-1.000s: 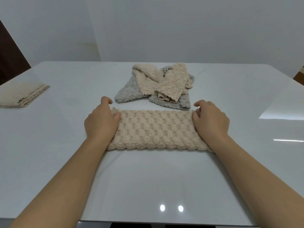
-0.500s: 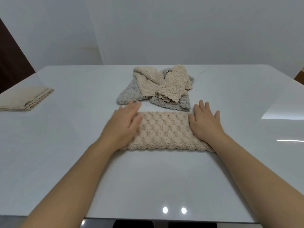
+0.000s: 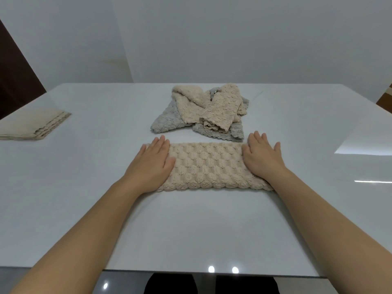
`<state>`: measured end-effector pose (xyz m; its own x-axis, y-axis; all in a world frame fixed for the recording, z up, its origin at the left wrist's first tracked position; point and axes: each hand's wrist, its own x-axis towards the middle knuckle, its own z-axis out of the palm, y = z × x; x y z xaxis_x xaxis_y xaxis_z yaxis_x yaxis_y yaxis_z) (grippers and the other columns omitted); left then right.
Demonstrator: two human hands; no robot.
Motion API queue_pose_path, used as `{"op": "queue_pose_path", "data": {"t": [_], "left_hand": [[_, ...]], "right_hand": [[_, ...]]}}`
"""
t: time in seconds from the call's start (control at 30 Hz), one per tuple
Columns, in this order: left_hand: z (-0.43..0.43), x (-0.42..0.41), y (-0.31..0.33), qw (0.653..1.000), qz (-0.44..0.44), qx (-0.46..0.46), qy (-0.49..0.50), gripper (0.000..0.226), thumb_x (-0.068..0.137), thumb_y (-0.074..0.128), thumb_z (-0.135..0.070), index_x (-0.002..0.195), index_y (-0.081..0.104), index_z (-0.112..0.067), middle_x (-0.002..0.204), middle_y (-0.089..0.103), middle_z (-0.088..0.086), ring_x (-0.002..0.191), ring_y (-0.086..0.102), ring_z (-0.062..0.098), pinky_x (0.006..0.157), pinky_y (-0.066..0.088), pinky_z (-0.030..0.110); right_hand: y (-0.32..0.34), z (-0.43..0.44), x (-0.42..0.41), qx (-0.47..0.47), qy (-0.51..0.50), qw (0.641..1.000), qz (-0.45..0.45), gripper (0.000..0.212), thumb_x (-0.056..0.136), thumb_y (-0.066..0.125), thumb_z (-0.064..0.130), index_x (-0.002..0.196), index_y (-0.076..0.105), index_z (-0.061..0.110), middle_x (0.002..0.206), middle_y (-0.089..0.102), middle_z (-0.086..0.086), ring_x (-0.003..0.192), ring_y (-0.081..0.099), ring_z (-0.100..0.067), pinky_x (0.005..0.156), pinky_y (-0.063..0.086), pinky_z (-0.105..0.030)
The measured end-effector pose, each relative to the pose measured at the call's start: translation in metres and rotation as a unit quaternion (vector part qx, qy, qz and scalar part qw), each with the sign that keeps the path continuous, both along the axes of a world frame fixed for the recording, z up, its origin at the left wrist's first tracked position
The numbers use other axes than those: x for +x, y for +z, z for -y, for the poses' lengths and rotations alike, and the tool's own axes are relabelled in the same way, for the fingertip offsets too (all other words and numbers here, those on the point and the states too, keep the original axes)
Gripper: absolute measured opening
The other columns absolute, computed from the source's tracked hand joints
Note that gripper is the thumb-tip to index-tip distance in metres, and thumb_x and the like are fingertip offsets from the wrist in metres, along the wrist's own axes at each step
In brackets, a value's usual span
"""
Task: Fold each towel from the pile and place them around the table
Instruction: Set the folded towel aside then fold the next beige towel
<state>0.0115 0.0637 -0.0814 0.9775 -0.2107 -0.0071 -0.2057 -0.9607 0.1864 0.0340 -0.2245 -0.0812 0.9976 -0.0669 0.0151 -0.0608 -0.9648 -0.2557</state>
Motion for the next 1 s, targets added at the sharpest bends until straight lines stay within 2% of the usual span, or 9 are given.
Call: {"op": "queue_pose_path", "data": {"t": [0.07, 0.1, 0.17, 0.27, 0.37, 0.53, 0.67, 0.83, 1.0], "left_hand": [[0.0, -0.001, 0.0, 1.0, 0.0, 0.005, 0.001, 0.061, 0.103, 0.016, -0.041, 0.156, 0.001, -0.013, 0.163, -0.007, 0.0, 0.149, -0.008, 0.011, 0.122, -0.003, 0.035], [0.0, -0.002, 0.0, 1.0, 0.001, 0.007, 0.001, 0.061, 0.103, 0.016, -0.041, 0.156, 0.001, -0.013, 0.163, -0.007, 0.001, 0.149, -0.008, 0.011, 0.122, -0.003, 0.035], [0.001, -0.002, 0.0, 1.0, 0.004, 0.01, 0.0, 0.061, 0.104, 0.016, -0.04, 0.156, 0.002, -0.013, 0.163, -0.006, 0.001, 0.149, -0.008, 0.012, 0.121, -0.003, 0.035], [0.002, -0.002, 0.0, 1.0, 0.004, 0.009, -0.002, 0.06, 0.104, 0.016, -0.04, 0.156, 0.002, -0.013, 0.163, -0.005, 0.002, 0.149, -0.007, 0.012, 0.121, -0.003, 0.035], [0.001, -0.002, 0.001, 1.0, 0.009, 0.013, -0.001, 0.06, 0.104, 0.016, -0.039, 0.156, 0.003, -0.012, 0.163, -0.004, 0.002, 0.149, -0.006, 0.012, 0.121, -0.003, 0.035], [0.002, -0.002, -0.001, 1.0, 0.008, 0.008, 0.001, 0.059, 0.104, 0.017, -0.037, 0.156, 0.003, -0.012, 0.164, -0.003, 0.001, 0.149, -0.006, 0.011, 0.121, -0.003, 0.034], [0.001, -0.001, -0.001, 1.0, 0.009, 0.007, -0.002, 0.06, 0.104, 0.017, -0.037, 0.156, 0.003, -0.012, 0.164, -0.003, 0.001, 0.149, -0.006, 0.011, 0.121, -0.003, 0.035], [0.0, 0.0, -0.003, 1.0, 0.009, 0.005, -0.003, 0.061, 0.103, 0.017, -0.04, 0.156, 0.002, -0.013, 0.163, -0.004, 0.001, 0.149, -0.007, 0.012, 0.121, -0.003, 0.036], [0.0, -0.001, -0.001, 1.0, 0.008, 0.008, -0.003, 0.061, 0.103, 0.016, -0.041, 0.156, 0.001, -0.013, 0.163, -0.006, 0.001, 0.149, -0.008, 0.012, 0.121, -0.004, 0.036]], "right_hand": [[0.013, -0.002, -0.005, 0.042, -0.014, 0.998, 0.052, 0.066, 0.09, 0.009, 0.043, 0.134, 0.036, 0.001, 0.148, 0.031, -0.015, 0.141, 0.022, -0.029, 0.112, 0.016, -0.063], [0.022, -0.006, -0.009, 0.049, -0.015, 0.996, 0.076, 0.068, 0.092, 0.009, 0.042, 0.141, 0.031, 0.001, 0.154, 0.025, -0.014, 0.144, 0.017, -0.028, 0.115, 0.011, -0.062], [0.038, -0.022, -0.022, 0.031, 0.028, 0.994, 0.101, 0.058, 0.102, 0.018, 0.032, 0.151, 0.018, 0.002, 0.163, 0.007, -0.01, 0.15, 0.0, -0.025, 0.12, -0.001, -0.054], [0.051, -0.07, -0.04, -0.032, 0.142, 0.986, 0.079, 0.056, 0.105, 0.021, 0.029, 0.153, 0.012, 0.0, 0.163, -0.002, -0.011, 0.15, -0.009, -0.026, 0.12, -0.003, -0.054], [0.034, -0.114, -0.041, -0.041, 0.191, 0.98, 0.034, 0.06, 0.104, 0.016, 0.033, 0.155, -0.001, 0.007, 0.163, -0.009, -0.007, 0.149, -0.014, -0.021, 0.12, -0.004, -0.052], [0.003, -0.132, -0.037, -0.065, 0.187, 0.98, 0.002, 0.06, 0.103, 0.015, 0.036, 0.156, 0.002, 0.011, 0.164, -0.004, -0.004, 0.15, -0.009, -0.021, 0.119, -0.005, -0.053], [0.006, -0.131, -0.037, -0.061, 0.196, 0.979, -0.008, 0.06, 0.103, 0.015, 0.038, 0.156, 0.002, 0.013, 0.164, -0.004, -0.003, 0.15, -0.008, -0.022, 0.119, -0.006, -0.053], [0.007, -0.104, -0.035, -0.057, 0.162, 0.985, -0.018, 0.068, 0.1, 0.013, 0.057, 0.157, 0.003, 0.022, 0.164, -0.005, 0.002, 0.15, -0.01, -0.022, 0.118, -0.007, -0.055], [0.008, -0.093, -0.036, -0.048, 0.164, 0.985, -0.025, 0.072, 0.098, 0.014, 0.062, 0.157, 0.001, 0.022, 0.164, -0.007, 0.001, 0.15, -0.012, -0.022, 0.119, -0.008, -0.053]]}}
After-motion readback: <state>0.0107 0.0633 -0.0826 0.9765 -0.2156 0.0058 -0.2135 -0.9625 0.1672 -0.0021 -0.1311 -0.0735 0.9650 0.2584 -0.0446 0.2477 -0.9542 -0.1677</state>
